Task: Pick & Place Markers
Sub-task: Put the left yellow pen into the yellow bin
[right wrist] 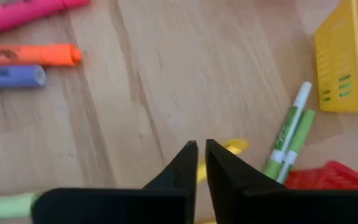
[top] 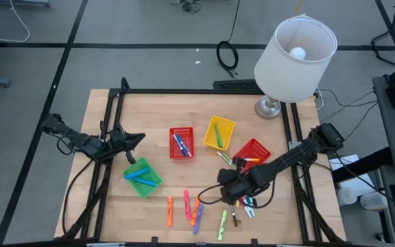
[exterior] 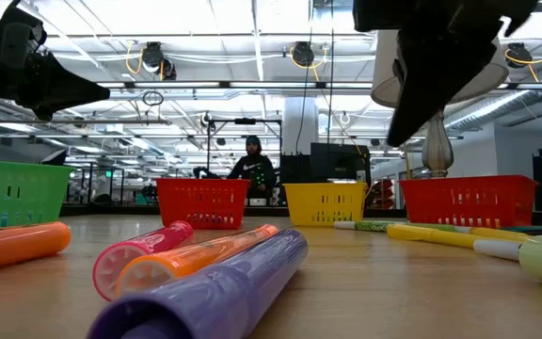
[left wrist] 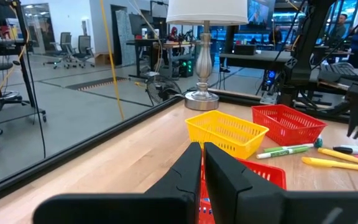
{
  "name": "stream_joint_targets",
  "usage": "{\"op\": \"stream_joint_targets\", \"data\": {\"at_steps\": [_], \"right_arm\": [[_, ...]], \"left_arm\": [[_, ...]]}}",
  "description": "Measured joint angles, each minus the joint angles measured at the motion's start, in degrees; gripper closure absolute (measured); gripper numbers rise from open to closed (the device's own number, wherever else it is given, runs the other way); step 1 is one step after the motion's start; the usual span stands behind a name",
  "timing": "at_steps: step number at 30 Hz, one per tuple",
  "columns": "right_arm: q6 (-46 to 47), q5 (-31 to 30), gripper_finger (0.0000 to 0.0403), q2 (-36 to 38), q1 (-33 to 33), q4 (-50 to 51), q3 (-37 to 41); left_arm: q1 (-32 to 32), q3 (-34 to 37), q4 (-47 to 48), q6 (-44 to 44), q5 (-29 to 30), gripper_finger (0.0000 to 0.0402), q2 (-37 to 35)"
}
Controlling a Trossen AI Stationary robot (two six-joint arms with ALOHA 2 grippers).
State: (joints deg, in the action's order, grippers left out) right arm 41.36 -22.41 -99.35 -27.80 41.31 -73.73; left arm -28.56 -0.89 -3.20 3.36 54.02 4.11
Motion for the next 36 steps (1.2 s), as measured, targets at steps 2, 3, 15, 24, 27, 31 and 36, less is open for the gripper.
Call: {"op": "stream_joint_targets", "data": {"at_steps": [2, 3, 15, 24, 27, 31, 36], "right_arm": [[-0.03, 0.16, 0.0353, 0.04, 0.08, -3.56, 0.89], [-0.18, 0.20, 0.0339, 0.02, 0.10, -5.11, 1.46], [11.55, 3.33, 0.0237, 0.00, 1.99, -8.68, 6.92], [15.50, 5.25, 0.0236, -3.44, 2.50, -9.45, 8.02], [16.39, 6.02, 0.0236, -4.17, 2.98, -9.16, 8.03], [17.12, 6.06, 0.0236, -4.67, 3.59, -7.97, 8.06], [17.92, 5.97, 0.0236, -4.63, 3.86, -7.52, 8.04]], "left_arm": [[0.01, 0.00, 0.00, 0.03, -0.05, 0.0376, 0.01], [0.00, 0.00, 0.00, 0.05, -0.11, 0.0376, 0.01], [0.02, 0.00, -0.01, 0.44, -0.11, 0.0376, 0.01], [0.02, 0.00, -0.02, 1.34, -0.11, 0.0376, 0.01], [0.02, 0.00, -0.02, 1.38, -0.11, 0.0376, 0.01], [0.01, 0.00, -0.02, 1.44, -0.11, 0.0376, 0.00], [0.02, 0.00, -0.02, 1.44, -0.11, 0.0376, 0.00]]}}
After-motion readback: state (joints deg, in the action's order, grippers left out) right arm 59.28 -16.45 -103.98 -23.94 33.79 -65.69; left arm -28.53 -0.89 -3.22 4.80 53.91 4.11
